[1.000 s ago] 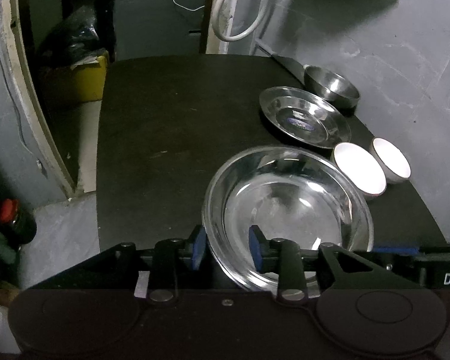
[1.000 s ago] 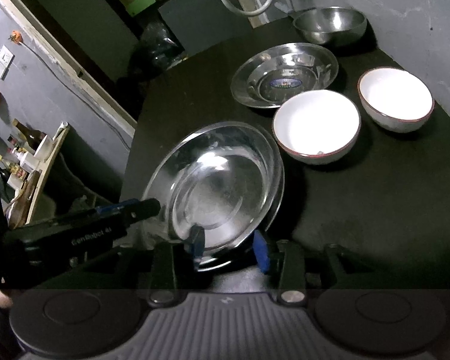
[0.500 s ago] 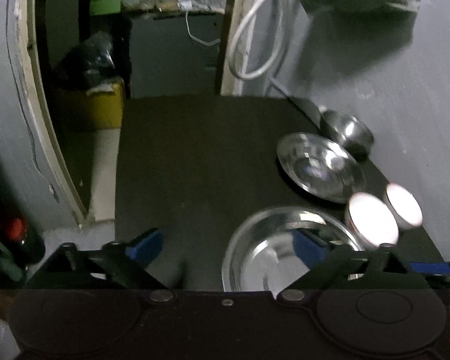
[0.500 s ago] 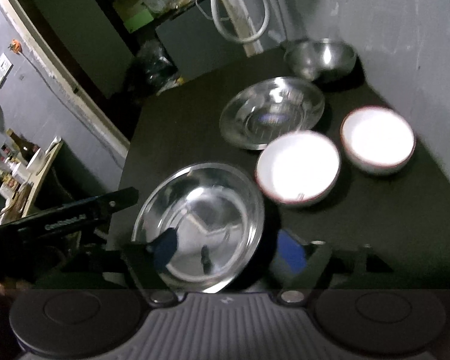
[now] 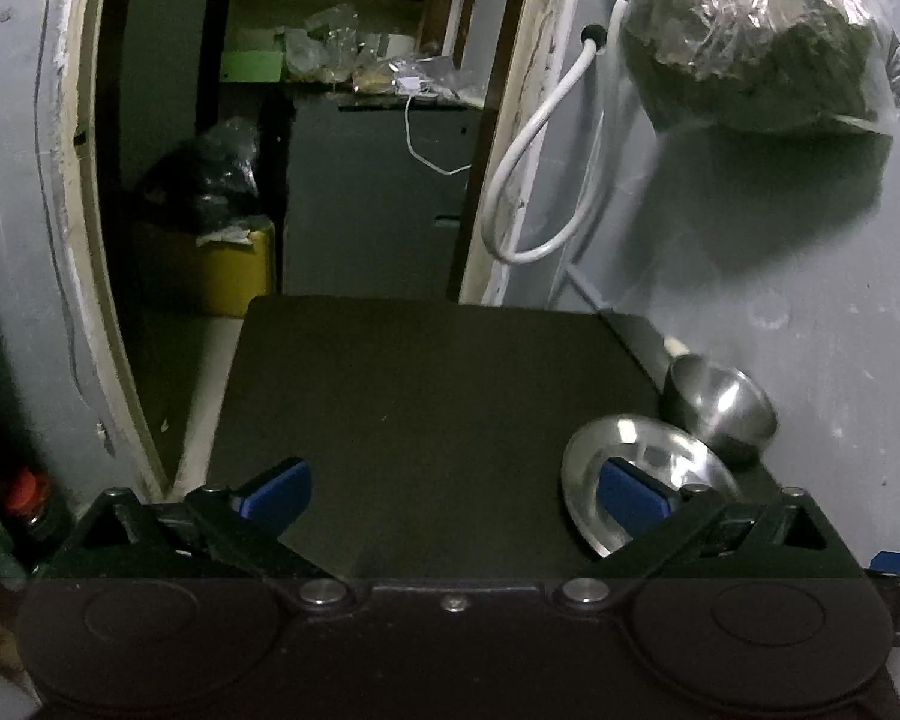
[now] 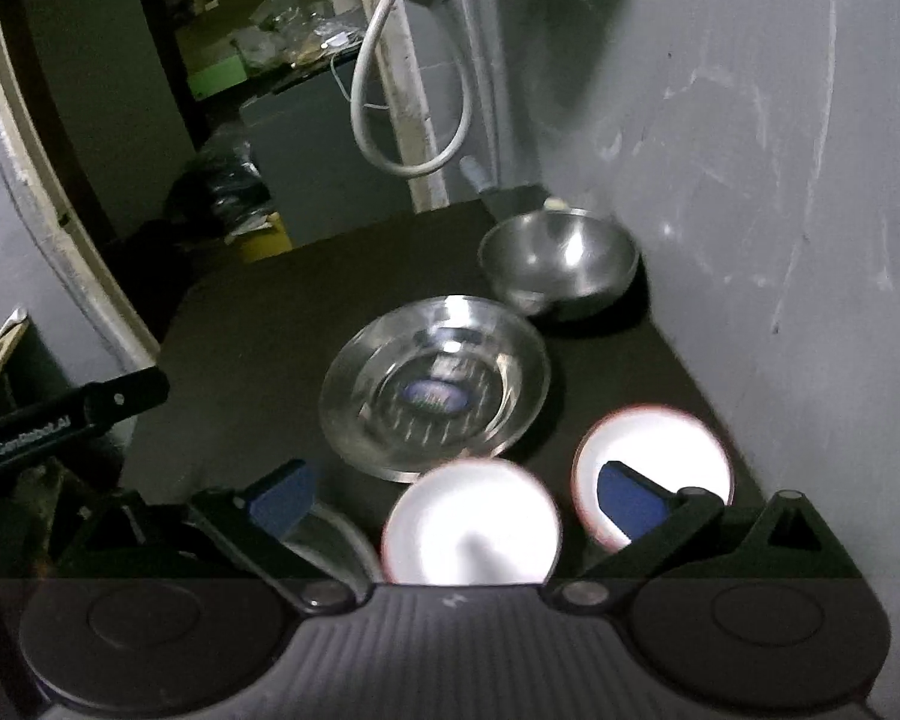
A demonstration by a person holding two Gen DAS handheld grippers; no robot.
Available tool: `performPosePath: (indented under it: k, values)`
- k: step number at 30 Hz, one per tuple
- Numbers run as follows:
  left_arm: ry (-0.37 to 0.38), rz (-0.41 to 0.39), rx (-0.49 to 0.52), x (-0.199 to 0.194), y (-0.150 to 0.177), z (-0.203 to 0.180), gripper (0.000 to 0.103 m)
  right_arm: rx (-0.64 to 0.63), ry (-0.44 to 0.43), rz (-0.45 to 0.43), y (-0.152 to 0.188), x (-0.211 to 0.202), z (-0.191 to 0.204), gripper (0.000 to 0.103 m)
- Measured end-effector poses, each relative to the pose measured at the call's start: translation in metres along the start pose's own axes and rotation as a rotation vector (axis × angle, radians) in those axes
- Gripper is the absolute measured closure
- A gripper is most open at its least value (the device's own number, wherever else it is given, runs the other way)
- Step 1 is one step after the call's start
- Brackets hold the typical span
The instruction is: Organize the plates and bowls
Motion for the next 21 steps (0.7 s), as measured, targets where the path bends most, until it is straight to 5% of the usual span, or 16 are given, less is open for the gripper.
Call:
performPosePath:
  k: [10,21]
  values:
    - [0.009,0.029,0.005,0.042,-0.012,-0.035,0.001,-0.007,0.004,-0.017,-0.019,0.027,-0.017,0.0]
    - [-0.089,0.181,0.033,0.09,0.001,-0.041,0.001,-0.038,0.023,0.007,-0.019,0.07,-0.035,0.0]
Point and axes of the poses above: each gripper's, at about its wrist camera, not at the fingertips, and x roughly the way its jaws point, z to its left, y to its underside, the point moved 7 cm from there along x, roughly the way its jaws point, and after that the axes turned 4 degrees about -z, right-handed, at the moved point
